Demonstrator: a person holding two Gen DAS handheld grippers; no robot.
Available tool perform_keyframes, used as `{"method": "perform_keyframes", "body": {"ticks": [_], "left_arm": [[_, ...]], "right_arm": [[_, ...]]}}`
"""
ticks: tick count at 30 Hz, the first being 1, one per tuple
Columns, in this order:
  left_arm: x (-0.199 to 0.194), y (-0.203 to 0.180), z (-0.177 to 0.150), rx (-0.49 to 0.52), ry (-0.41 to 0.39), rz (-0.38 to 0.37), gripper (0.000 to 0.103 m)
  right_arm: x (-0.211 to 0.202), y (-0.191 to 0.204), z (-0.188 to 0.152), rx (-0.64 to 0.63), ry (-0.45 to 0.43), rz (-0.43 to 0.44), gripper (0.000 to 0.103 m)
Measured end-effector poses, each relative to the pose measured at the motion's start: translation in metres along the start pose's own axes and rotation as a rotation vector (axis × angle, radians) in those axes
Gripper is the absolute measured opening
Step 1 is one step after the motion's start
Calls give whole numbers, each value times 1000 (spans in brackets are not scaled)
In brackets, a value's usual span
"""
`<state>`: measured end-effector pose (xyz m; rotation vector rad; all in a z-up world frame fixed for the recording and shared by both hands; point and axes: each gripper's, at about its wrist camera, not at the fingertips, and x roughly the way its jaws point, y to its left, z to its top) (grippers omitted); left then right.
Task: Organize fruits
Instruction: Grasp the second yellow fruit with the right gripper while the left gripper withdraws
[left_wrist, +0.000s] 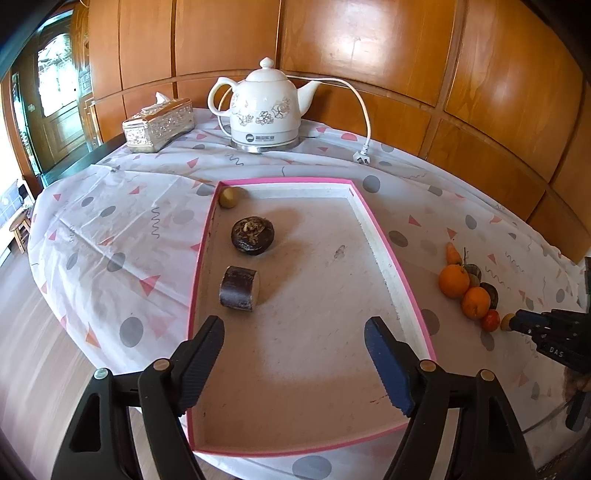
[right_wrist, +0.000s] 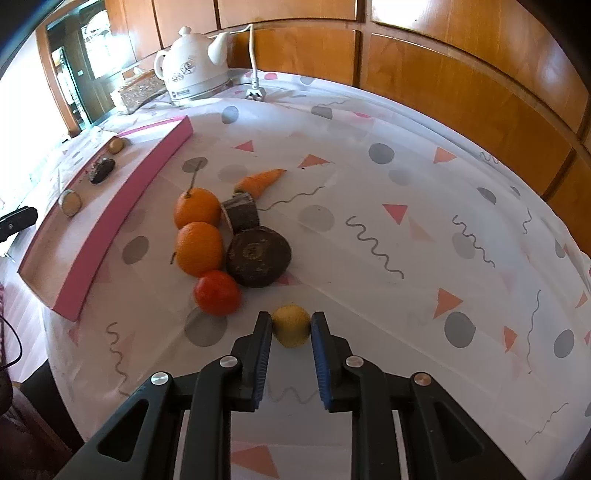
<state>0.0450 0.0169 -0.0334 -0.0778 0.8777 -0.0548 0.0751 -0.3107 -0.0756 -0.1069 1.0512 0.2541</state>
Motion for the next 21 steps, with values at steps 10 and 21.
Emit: {"method": "perform_keyframes", "body": {"ticks": [10,21], "left_arm": [[-7,6,-5,-24,-8,1,87],[-9,10,-7,-43,-4,-2,87]], "right_arm": [[-8,4,-3,5,-6,7,16],[-11,1,-3,17,-8,30,12]]}}
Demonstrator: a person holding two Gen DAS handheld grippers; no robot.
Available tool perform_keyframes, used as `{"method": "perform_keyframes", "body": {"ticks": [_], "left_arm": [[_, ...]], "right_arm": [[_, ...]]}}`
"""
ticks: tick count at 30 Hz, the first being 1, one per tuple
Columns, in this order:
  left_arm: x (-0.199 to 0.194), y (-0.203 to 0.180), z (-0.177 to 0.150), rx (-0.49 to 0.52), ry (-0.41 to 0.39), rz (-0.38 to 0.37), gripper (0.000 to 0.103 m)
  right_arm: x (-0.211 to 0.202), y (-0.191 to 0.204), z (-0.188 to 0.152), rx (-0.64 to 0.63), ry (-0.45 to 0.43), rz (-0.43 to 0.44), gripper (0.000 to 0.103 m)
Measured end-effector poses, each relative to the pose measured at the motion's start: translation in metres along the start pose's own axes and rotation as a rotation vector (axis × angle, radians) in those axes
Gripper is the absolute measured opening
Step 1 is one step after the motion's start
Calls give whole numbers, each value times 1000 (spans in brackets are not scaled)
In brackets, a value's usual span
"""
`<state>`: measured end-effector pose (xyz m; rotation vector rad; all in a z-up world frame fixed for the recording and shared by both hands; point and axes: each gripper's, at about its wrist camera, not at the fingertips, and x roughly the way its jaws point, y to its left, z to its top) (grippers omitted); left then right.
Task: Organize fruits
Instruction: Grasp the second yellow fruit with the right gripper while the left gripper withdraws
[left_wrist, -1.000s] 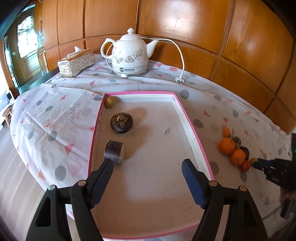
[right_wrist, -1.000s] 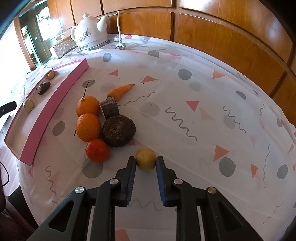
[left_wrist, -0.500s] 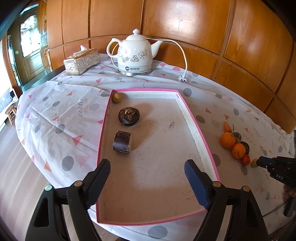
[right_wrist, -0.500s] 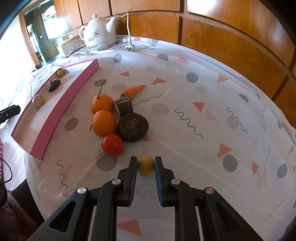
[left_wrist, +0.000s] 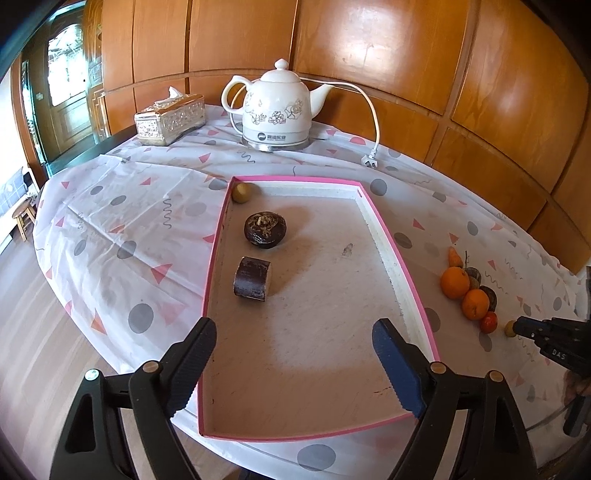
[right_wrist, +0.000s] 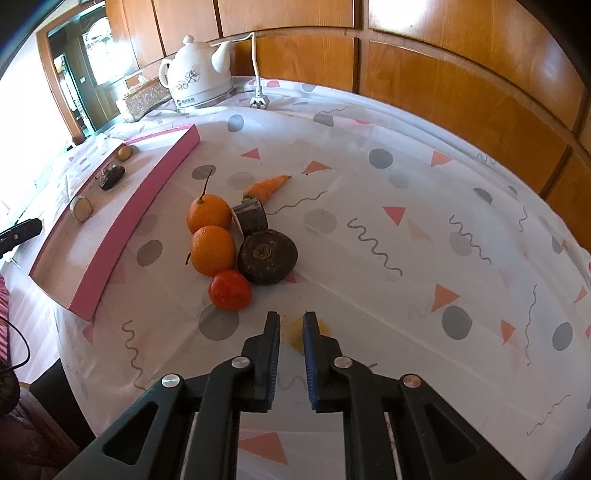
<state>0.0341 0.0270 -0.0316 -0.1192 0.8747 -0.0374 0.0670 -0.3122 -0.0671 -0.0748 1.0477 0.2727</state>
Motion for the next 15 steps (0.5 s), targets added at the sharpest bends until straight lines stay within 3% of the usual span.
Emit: {"method": "perform_keyframes", "body": {"ticks": [2,5,15], "left_arm": [[1,-1,0,5,6,-2,87],[2,-2,-1,5,10,-3,87],[3,-6,-2,11,18,-7,87]], "right_arm": [[2,-2,0,6,4,-13,14],[2,-3,2,12,-7,-4,29],[5,-1,5,-20,-10,-38,35]]}}
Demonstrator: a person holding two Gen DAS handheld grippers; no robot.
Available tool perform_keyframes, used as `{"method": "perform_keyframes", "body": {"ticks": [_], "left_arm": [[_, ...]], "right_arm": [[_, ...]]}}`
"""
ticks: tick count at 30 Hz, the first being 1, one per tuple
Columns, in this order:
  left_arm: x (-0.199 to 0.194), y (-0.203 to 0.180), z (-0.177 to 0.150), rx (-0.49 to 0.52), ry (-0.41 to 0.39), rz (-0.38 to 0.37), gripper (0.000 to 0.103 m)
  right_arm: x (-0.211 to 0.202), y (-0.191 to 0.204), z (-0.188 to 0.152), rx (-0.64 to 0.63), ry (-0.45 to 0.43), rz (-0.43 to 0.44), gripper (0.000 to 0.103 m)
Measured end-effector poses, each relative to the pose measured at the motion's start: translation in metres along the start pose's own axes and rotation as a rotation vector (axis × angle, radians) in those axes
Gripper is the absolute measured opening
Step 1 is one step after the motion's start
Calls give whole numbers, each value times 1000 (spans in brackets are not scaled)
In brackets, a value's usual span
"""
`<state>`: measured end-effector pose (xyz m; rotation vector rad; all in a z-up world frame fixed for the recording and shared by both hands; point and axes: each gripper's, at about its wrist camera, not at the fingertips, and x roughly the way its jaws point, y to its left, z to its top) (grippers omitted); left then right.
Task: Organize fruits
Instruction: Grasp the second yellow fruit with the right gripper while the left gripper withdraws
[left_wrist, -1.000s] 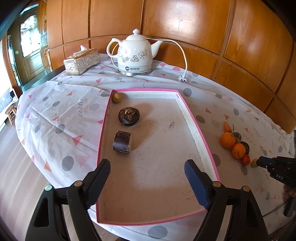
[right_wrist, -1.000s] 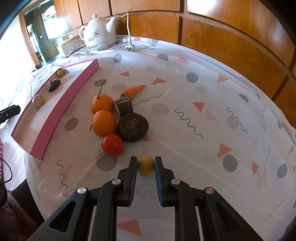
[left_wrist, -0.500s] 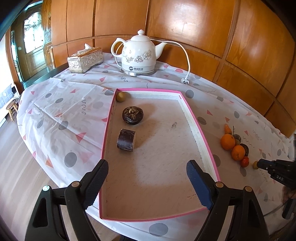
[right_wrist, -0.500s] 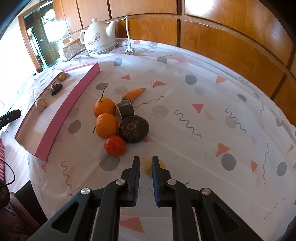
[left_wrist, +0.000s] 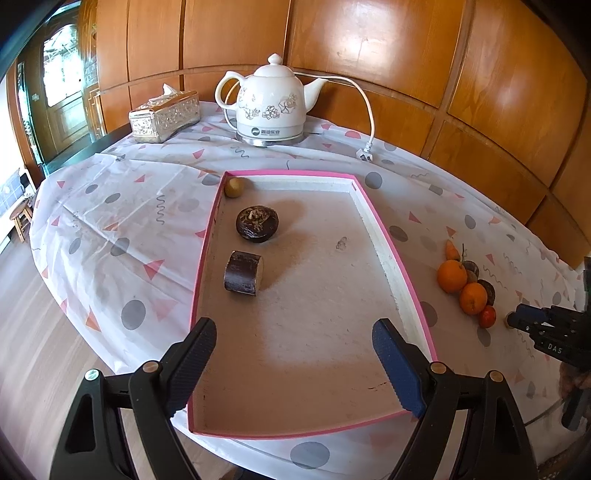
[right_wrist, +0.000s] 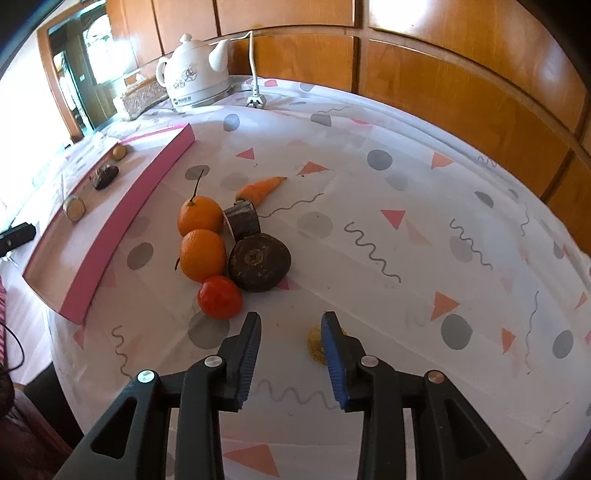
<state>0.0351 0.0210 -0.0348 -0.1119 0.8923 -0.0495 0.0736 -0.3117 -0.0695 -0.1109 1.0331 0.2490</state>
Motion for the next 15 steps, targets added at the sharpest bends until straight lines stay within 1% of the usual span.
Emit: {"method": "perform_keyframes", "body": {"ticks": [3,6,9,11,13,14,15], "left_arm": [[1,0,-1,-6,5,1,88],[1,0,-1,-7,5,0,88],[2,1,0,-8,7,-2,88],[2,1,0,-8,5,-1,88],[1,2,0,-13,2,-3,88],[0,2,0,-16,-1,-5,88],[-2,3,0,-20,-7,-6,88]], "right_arm": [[0,-3,-1,-5,-3,-37,39],[4,-9,-1,2,0,-86,45],[10,-16,-1,13,14,-126,45],[12,-18,-2,14,21,-131,47],[16,-19,-3,13,40,-132,44],[20,-19,-5,6,60,-144,40],[22,-18,-7,-6,68,-160,28]]}}
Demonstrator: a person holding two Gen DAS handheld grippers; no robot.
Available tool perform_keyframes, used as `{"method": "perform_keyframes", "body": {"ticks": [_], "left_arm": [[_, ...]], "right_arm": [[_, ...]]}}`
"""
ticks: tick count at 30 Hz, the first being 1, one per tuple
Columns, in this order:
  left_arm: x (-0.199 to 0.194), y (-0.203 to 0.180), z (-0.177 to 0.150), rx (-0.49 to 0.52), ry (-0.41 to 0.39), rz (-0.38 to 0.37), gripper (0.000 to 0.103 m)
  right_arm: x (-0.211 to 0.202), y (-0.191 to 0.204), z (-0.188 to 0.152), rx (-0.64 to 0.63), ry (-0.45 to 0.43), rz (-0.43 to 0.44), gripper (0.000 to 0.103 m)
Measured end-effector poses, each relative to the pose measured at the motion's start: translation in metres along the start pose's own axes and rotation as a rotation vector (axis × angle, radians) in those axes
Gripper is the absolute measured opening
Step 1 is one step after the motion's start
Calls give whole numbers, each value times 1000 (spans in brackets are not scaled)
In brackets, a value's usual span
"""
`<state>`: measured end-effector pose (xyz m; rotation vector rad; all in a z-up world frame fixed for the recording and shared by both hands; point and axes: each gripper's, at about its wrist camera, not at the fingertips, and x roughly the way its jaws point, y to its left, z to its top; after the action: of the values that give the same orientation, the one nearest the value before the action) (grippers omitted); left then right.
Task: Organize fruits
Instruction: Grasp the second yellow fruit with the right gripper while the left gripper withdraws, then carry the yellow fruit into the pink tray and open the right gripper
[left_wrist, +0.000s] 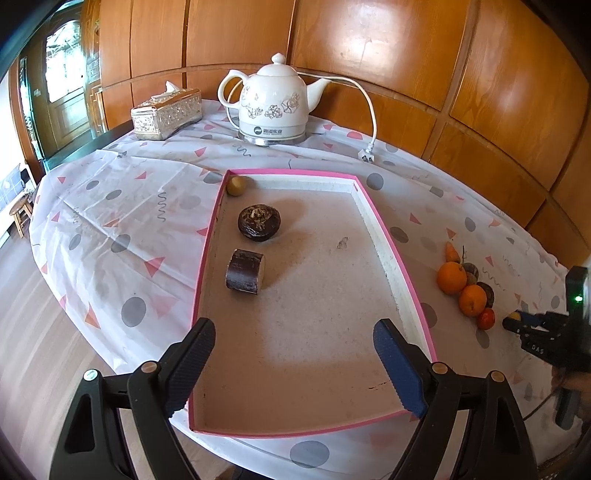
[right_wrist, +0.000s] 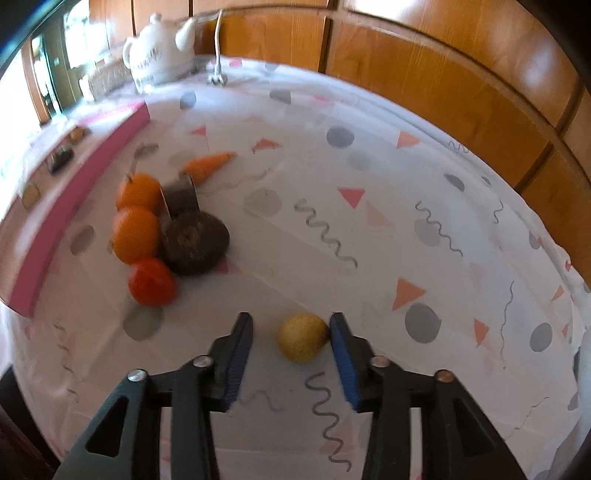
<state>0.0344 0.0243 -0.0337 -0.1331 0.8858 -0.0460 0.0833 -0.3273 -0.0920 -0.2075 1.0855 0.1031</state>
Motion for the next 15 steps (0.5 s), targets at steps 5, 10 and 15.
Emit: {"method": "perform_keyframes", "body": {"ticks": [5,10,15], "left_arm": [[-7,6,0,-11,-23,6,88],[-12,9,-1,-2,-46,19,90],[-12,14,-2,-13,-47,20,90]], "right_arm": [[-8,4,-3,-10,-13,21,27],[-26,15,-3,-15,-31,54,27],[-50,46,3,-50,-64,137,27]]}}
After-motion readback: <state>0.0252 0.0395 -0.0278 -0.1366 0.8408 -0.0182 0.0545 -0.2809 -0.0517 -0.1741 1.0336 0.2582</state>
